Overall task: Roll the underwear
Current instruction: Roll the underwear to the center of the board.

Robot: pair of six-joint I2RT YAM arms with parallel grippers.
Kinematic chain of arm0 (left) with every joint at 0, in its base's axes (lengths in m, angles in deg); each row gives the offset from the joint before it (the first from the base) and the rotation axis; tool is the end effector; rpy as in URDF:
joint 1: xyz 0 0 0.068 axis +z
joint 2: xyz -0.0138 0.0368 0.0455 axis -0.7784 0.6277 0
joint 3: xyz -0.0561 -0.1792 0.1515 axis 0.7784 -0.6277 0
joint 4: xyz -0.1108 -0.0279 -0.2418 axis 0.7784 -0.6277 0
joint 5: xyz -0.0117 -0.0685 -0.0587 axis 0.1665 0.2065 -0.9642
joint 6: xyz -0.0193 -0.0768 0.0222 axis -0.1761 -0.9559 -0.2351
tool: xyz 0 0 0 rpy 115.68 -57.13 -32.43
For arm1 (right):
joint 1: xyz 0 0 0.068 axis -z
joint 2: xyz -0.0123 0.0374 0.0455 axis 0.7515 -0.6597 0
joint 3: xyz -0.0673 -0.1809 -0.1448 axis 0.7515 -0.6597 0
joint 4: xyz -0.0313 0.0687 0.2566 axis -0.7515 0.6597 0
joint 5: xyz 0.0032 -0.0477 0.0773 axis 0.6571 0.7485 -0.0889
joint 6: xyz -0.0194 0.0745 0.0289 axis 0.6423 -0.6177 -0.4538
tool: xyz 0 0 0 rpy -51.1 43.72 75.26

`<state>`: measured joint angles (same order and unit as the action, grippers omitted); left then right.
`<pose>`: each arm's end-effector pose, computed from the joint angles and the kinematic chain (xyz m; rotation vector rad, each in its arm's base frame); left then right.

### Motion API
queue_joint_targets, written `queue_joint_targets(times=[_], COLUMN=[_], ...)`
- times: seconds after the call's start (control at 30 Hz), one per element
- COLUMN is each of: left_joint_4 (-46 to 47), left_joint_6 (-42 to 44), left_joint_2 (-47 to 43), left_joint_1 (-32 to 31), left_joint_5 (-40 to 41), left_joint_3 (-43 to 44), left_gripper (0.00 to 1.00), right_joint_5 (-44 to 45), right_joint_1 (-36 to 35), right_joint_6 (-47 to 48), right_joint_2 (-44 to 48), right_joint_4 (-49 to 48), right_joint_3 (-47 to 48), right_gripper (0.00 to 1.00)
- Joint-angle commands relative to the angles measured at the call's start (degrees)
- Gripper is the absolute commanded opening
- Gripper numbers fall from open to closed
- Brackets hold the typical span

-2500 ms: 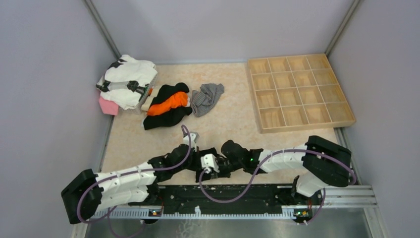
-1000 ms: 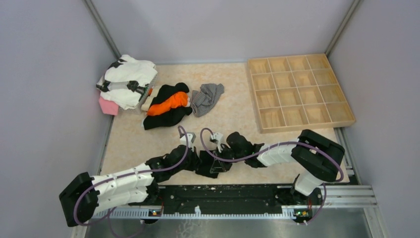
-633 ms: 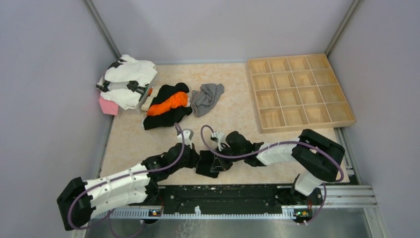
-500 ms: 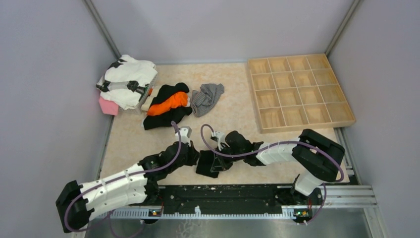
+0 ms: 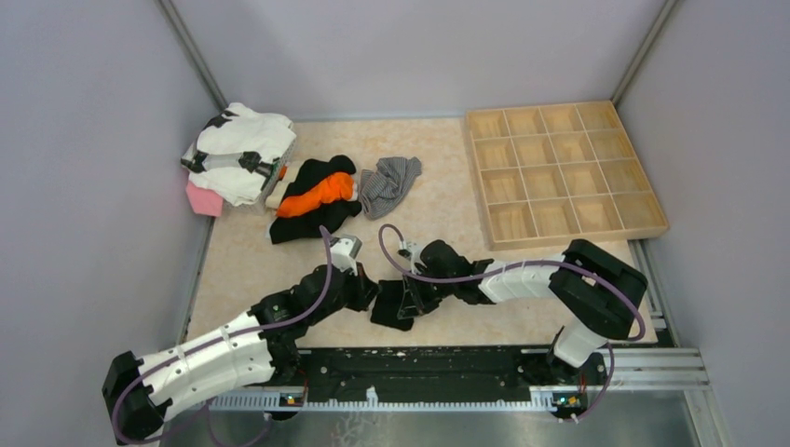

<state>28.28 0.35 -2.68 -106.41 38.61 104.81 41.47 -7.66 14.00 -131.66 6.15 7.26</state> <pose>0.1380 -0.1755 0.1727 0.2191 2.1501 -0.7761 0.1576 0.2846 0.0734 -0.7685 2.5085 1.0947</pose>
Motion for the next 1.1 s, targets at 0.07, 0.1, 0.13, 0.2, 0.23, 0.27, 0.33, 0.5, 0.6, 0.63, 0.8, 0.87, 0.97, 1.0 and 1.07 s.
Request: queue_joint_targets(times=[0.07,0.1,0.13,0.2,0.23,0.27,0.33,0.5,0.6,0.63,0.8,0.87,0.97,1.0,1.07], left_joint_4=[9.16,10.25,10.91,11.30,11.30,11.27,11.27,12.71,14.10,14.29,15.13,15.26,15.61,15.61,15.57], left_joint_6=[4.51,5.28,5.86,6.71,6.87,6.96,6.87,5.35,4.86,4.79,4.78,4.91,5.11,5.17,5.51], left_joint_2=[-0.07,0.27,0.84,1.98,2.52,2.98,3.82,6.34,8.36,8.85,10.07,10.23,10.58,10.72,11.03], left_joint_1=[-0.26,-0.26,-0.26,-0.26,-0.26,-0.26,-0.26,-0.26,-0.26,-0.26,-0.33,-0.27,-0.28,-0.32,-0.28], left_joint_5=[-8.21,-9.82,-10.61,-12.73,-12.78,-12.71,-12.42,-12.22,-12.60,-12.67,-13.17,-13.19,-13.34,-13.38,-13.31], left_joint_3=[-1.14,-1.32,-1.30,-0.90,-0.72,-0.51,-0.38,-1.77,-2.57,-2.76,-3.54,-3.54,-3.78,-3.80,-3.81], left_gripper=[0.00,0.00,0.00,0.00,0.00,0.00,0.00,0.00,0.00,0.00,0.00,0.00,0.00,0.00,0.00], right_joint_5=[9.37,9.63,9.86,10.21,10.52,10.77,11.30,12.49,13.29,13.46,13.79,13.83,14.04,14.23,14.54], right_joint_1=[1.28,1.27,1.27,1.27,1.27,1.27,1.27,1.27,1.27,1.27,1.27,1.27,1.27,1.27,1.29], right_joint_6=[0.44,0.26,0.14,-0.17,-0.43,-0.56,-0.96,-1.94,-2.41,-2.60,-3.24,-3.55,-3.66,-3.73,-3.90], right_joint_2=[-3.17,-3.09,-2.95,-3.02,-3.11,-3.20,-3.45,-4.22,-4.54,-4.49,-4.42,-4.23,-4.05,-3.91,-3.66], right_joint_4=[10.83,10.84,10.83,10.88,10.95,11.24,11.78,12.75,13.53,13.54,13.63,13.42,13.69,13.83,14.05], right_joint_3=[0.27,0.42,0.54,0.99,1.36,1.74,2.24,3.03,3.16,3.05,2.40,1.96,1.77,1.72,1.71], right_gripper=[0.01,0.01,0.02,0.04,0.04,0.05,0.06,0.07,0.06,0.06,0.05,0.05,0.06,0.06,0.06])
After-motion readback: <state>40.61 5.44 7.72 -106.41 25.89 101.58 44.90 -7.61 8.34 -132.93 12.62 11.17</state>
